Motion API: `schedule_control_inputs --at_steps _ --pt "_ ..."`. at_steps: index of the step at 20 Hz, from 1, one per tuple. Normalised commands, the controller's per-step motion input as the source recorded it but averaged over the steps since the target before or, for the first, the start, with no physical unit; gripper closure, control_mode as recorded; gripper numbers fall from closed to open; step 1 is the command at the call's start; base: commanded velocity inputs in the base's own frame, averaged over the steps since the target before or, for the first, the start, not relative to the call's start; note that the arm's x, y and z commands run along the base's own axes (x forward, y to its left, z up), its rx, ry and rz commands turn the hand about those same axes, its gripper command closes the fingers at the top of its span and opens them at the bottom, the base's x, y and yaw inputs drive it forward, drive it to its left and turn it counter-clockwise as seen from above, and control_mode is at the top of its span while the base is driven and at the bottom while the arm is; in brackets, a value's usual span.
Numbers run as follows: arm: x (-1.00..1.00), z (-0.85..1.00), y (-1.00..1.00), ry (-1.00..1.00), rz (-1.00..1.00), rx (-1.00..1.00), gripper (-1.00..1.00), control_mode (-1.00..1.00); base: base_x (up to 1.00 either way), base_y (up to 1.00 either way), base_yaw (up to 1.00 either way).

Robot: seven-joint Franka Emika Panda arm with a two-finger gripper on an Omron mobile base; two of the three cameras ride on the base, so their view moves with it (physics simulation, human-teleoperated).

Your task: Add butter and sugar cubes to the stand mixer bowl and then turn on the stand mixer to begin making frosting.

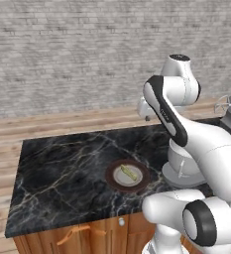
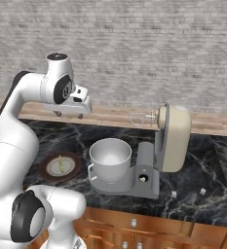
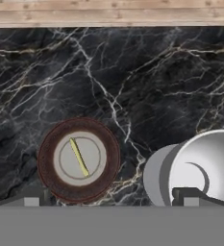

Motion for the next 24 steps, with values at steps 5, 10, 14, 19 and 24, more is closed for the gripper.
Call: schedule_control_inputs --at_steps 5,10,14,19,24 --pt "0.01 -0.39 0.37 0.05 0.00 -0.08 -1.00 -1.00 0.00 0.00 0.00" --pt "0.20 -0.83 0.98 0.16 0.00 -0.24 -1.00 -1.00 0.00 0.00 0.00" --pt "0.12 -0.91 0.93 0.24 0.00 -0.19 -1.00 -1.00 0.00 0.00 0.00" --pt "0.04 -0.85 0.31 0.30 0.00 -0.04 -1.00 -1.00 0.00 0.00 0.00" --pt "0.00 -0.48 -0.32 0.12 0.00 0.08 -1.00 -1.00 0.00 0.00 0.00"
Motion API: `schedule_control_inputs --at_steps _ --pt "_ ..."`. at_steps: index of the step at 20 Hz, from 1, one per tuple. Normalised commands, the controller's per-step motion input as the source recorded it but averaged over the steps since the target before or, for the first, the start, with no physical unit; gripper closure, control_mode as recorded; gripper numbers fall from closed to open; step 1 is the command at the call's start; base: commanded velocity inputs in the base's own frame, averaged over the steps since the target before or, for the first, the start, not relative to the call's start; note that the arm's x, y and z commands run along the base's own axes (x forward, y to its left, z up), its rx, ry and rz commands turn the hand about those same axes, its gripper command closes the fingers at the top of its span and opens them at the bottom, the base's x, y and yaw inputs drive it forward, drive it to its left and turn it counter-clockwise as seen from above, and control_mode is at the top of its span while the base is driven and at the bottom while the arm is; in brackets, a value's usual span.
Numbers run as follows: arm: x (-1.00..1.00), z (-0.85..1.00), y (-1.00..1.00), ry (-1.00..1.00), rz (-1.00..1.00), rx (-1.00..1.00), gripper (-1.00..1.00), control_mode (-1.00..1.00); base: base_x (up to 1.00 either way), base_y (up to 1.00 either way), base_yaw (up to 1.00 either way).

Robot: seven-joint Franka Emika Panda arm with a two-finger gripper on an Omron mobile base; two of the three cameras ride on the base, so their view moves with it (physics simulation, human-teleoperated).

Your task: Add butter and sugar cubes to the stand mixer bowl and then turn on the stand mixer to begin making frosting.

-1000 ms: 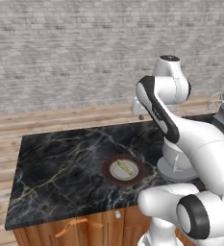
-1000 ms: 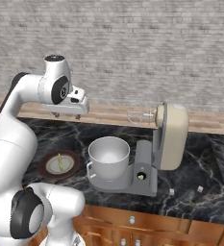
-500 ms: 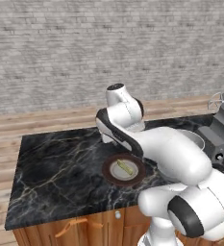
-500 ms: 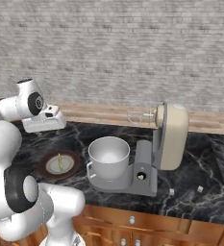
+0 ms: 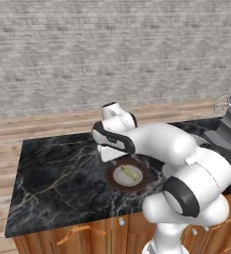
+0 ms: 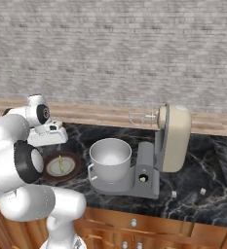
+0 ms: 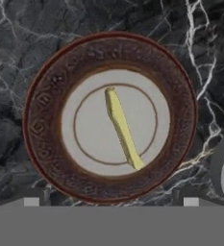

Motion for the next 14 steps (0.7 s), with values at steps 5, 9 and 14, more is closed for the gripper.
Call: schedule_control_inputs --at_steps 5,9,14 --pt "0.00 -0.02 -0.48 0.00 0.00 0.03 -1.00 -1.00 0.00 0.00 0.00" --pt "0.00 -0.31 -0.13 0.00 0.00 0.00 -1.00 -1.00 0.00 0.00 0.00" --pt "0.00 -0.31 0.00 0.00 0.00 0.00 -1.00 -1.00 0.00 0.00 0.00"
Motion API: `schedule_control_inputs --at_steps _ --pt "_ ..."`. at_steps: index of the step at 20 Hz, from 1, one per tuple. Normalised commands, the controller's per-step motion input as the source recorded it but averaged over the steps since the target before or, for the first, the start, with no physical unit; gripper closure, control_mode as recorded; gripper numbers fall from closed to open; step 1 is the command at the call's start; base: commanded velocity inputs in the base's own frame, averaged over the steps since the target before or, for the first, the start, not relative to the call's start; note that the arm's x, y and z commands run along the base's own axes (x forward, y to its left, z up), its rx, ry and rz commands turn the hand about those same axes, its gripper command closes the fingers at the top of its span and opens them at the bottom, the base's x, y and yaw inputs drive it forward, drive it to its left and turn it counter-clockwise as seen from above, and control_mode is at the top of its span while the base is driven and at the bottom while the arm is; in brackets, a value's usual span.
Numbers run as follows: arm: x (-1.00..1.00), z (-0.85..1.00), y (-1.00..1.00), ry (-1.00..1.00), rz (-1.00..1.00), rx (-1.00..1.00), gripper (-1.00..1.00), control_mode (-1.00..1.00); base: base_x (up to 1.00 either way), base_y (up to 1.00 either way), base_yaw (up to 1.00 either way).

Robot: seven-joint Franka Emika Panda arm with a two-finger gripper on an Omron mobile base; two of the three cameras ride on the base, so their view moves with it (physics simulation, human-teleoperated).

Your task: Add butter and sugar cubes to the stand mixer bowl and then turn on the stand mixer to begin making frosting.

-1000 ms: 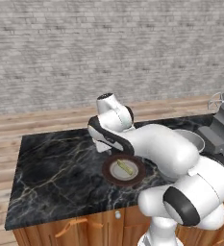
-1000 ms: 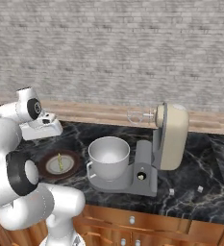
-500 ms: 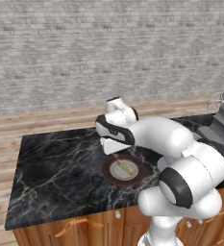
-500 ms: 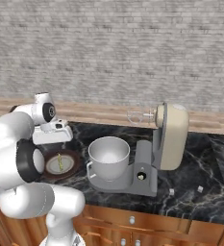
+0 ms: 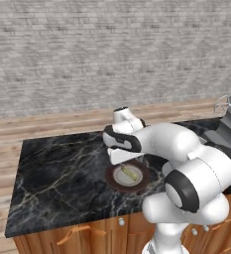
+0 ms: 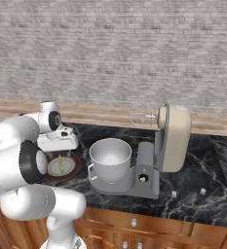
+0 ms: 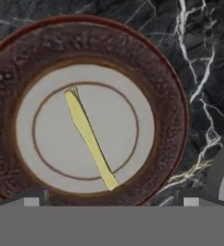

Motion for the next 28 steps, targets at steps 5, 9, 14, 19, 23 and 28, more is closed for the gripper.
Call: schedule_control_inputs --at_steps 5,9,14,19,23,28 --pt "0.00 -0.24 0.11 0.00 0.00 0.00 -1.00 -1.00 0.00 0.00 0.00" --pt "0.00 -0.25 0.04 0.00 0.00 0.00 -1.00 -1.00 0.00 0.00 0.00" --pt "0.00 -0.18 0.00 0.00 0.00 0.00 -1.00 -1.00 0.00 0.00 0.00" --pt "0.00 -0.16 0.00 0.00 0.00 0.00 -1.00 -1.00 0.00 0.00 0.00" --pt "0.00 -0.20 0.00 0.00 0.00 0.00 -1.00 -1.00 0.00 0.00 0.00" --pt "0.00 -0.27 0.00 0.01 0.00 0.00 1.00 -1.00 0.00 0.00 0.00"
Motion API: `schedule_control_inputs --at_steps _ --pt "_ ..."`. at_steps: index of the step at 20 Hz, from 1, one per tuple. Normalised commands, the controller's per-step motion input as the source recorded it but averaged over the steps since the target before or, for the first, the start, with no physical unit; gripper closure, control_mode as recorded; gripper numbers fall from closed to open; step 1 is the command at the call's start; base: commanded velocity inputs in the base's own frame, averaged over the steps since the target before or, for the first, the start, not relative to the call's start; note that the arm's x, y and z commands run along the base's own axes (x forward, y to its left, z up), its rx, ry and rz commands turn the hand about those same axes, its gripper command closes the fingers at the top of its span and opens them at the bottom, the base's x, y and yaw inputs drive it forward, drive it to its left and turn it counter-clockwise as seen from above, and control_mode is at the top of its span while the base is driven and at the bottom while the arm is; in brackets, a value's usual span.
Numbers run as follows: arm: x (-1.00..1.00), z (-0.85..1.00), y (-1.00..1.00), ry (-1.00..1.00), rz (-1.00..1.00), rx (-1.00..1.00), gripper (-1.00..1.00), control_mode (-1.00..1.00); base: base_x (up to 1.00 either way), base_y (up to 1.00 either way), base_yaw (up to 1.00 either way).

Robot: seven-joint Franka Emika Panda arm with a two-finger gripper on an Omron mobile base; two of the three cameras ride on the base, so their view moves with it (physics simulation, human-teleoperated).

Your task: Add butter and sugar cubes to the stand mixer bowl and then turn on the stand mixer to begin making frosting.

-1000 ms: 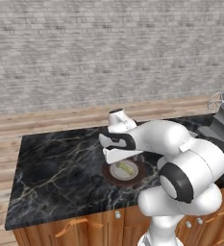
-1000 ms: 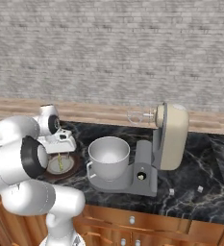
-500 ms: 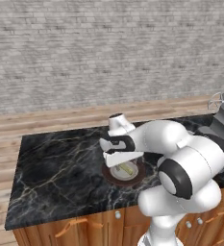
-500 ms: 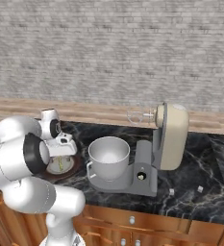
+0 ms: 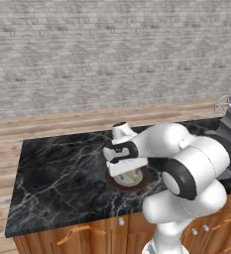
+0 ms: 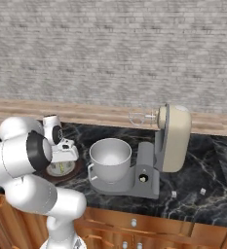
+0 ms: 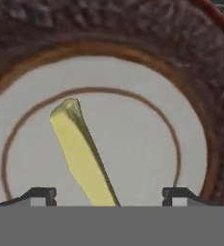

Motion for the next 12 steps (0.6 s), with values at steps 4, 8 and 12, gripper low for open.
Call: schedule_control_inputs --at_steps 4,8,12 --pt "0.00 -0.13 0.00 -0.01 0.00 0.00 1.00 -1.00 0.00 0.00 0.00" --pt "-0.16 0.00 0.00 -0.09 0.00 0.00 1.00 -1.00 0.00 0.00 0.00" --pt "-0.19 0.00 -0.02 -0.07 -0.02 -0.01 1.00 -1.00 0.00 0.00 0.00"
